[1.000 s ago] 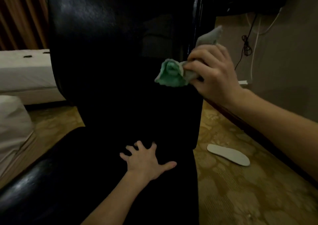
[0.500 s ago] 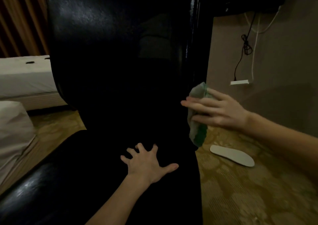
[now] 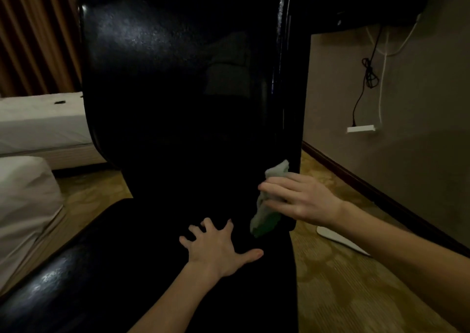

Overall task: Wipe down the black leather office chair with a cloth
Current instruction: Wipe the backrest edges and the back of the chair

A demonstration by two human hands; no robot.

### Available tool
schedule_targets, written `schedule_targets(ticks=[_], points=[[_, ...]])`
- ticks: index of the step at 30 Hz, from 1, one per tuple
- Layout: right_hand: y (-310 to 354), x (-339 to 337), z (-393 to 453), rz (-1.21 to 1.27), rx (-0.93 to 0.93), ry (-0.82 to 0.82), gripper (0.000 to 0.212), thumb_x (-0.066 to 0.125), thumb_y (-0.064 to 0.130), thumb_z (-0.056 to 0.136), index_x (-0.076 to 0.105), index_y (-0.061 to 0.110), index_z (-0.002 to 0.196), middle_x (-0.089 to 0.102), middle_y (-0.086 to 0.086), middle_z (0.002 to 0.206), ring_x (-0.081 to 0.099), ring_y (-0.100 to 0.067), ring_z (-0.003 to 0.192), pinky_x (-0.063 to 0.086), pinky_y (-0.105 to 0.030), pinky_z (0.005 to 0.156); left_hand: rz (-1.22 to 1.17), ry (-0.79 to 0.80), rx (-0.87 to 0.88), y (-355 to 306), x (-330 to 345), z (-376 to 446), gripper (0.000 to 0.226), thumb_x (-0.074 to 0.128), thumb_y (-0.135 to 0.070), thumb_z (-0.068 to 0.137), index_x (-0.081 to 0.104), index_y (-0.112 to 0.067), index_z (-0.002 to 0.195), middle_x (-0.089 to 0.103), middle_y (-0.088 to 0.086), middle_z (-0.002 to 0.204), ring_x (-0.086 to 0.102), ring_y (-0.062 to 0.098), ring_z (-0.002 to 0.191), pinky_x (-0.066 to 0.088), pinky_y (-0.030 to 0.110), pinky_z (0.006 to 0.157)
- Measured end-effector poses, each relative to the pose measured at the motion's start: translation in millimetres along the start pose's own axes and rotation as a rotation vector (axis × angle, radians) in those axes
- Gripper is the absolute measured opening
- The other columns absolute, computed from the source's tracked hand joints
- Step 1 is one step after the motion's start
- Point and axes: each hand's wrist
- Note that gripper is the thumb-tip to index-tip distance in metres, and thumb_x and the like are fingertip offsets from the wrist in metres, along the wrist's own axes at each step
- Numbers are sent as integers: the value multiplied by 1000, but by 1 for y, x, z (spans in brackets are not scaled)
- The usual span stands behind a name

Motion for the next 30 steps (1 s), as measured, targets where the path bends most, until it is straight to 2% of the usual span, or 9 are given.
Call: schedule_targets(ticks=[2,5,14,16,18,21,24,27,30], points=[[-18,-6,23,-57,-1,-50,9,67,8,92,76,9,89,56,-14,121,59,-25,108,54,-37,87,-5,19,-10,0,-2,0,117,38,-102,59,10,-43,156,10,14,161,15,49,146,21,65,115],[-48,-30,54,-104,43,-106,10,66,9,93,76,11,92,67,-14,113,63,-27,105,50,-39,90,3,30,-7,0,-6,-1,117,38,-102,59,10,-43,156,11,16,162,14,49,146,22,65,115],[-142,-88,118,-108,425,-118,14,63,15,91,75,10,97,67,-12,110,62,-31,102,47,-41,77,-23,7,118,12,-3,-5,119,31,-102,58,4,-43,157,10,15,160,16,49,144,23,67,113],[-133,-80,112,-81,514,-201,14,66,10,90,75,6,100,67,-15,115,61,-34,109,49,-47,84,-8,1,128,12,-4,-6,118,30,-102,59,4,-42,157,10,16,161,16,49,145,24,67,113],[-105,-64,93,-17,570,-268,18,66,4,91,72,1,108,63,-20,124,56,-37,122,47,-50,99,7,-1,127,10,-5,-8,115,33,-101,62,5,-42,157,9,17,162,16,50,145,24,67,113],[-48,-42,58,24,582,-229,36,69,12,92,63,-4,124,48,-26,141,39,-40,139,37,-54,112,11,38,74,4,-8,-11,116,35,-102,60,9,-42,156,8,16,162,13,50,146,20,67,115],[-2,-20,32,6,622,-173,51,68,18,94,51,-2,137,32,-29,150,26,-42,145,29,-54,117,24,48,29,-1,-10,-13,117,37,-102,60,10,-42,157,6,15,164,10,49,147,18,65,116],[26,-6,13,-5,643,-127,49,59,17,100,39,5,144,18,-27,155,21,-44,146,29,-56,117,29,48,10,-2,-7,-14,118,39,-101,59,10,-43,157,4,14,166,9,47,149,18,63,118],[19,-19,7,-31,543,-65,48,54,13,101,37,8,146,15,-25,157,20,-42,147,31,-55,116,30,67,33,-1,-6,-16,117,39,-101,59,11,-43,157,5,13,165,10,46,148,19,62,118]])
Point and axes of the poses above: each hand's wrist, its own z-axis towards the middle knuckle, its own x-axis out of the palm, y = z × x
